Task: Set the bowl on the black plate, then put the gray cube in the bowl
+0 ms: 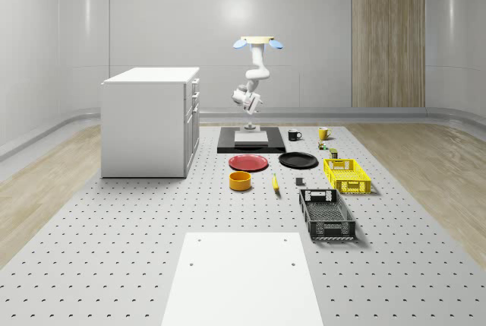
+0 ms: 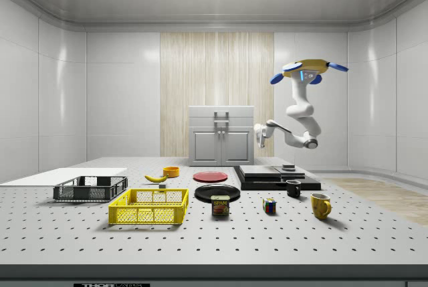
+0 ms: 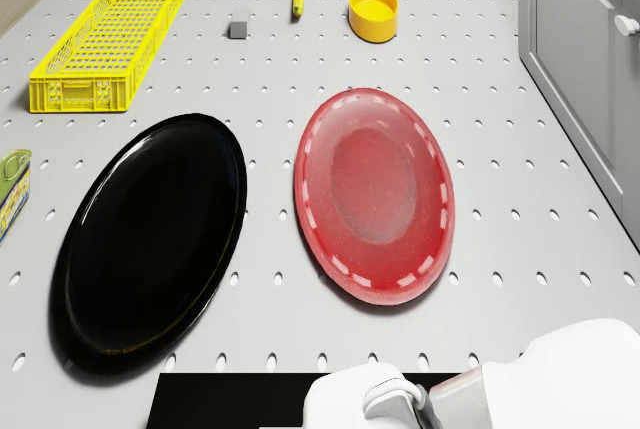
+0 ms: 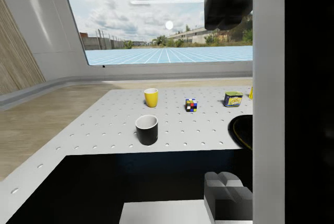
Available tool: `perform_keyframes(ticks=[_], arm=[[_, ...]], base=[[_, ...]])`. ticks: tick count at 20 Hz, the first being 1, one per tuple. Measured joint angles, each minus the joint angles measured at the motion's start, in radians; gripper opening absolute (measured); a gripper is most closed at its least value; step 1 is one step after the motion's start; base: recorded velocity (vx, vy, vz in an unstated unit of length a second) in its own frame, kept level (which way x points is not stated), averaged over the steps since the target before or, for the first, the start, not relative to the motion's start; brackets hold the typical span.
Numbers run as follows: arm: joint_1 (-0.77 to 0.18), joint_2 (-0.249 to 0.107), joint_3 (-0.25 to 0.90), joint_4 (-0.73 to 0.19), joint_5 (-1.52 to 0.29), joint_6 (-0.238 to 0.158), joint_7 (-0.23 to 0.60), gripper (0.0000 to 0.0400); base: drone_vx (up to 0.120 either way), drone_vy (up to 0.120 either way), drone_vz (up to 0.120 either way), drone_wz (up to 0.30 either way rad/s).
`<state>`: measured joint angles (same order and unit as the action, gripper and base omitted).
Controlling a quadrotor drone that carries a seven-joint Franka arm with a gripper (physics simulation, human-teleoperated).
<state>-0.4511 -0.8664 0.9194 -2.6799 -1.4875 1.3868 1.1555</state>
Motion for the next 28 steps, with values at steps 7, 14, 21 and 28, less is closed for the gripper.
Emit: perform_keyframes(ticks=[7,14,21,28], arm=[[-0.346,-0.088,0.22,-0.184,-0.401,-0.154,0.253,0.04],[-0.512,-0.153,0.301,-0.213,-0.489,-0.218,0.363,0.04],[-0.573,-0.2,0.335,-0.216,-0.494,-0.216,0.406,0.04],[-0.601,-0.24,0.353,-0.214,-0.479,-0.191,0.429,0.04]], base=[[0.12,0.0,-0.029,0.0],[0.12,-0.091,-0.12,0.0],[0.12,-0.046,-0.063,0.0],[0.12,-0.063,-0.011,0.0]])
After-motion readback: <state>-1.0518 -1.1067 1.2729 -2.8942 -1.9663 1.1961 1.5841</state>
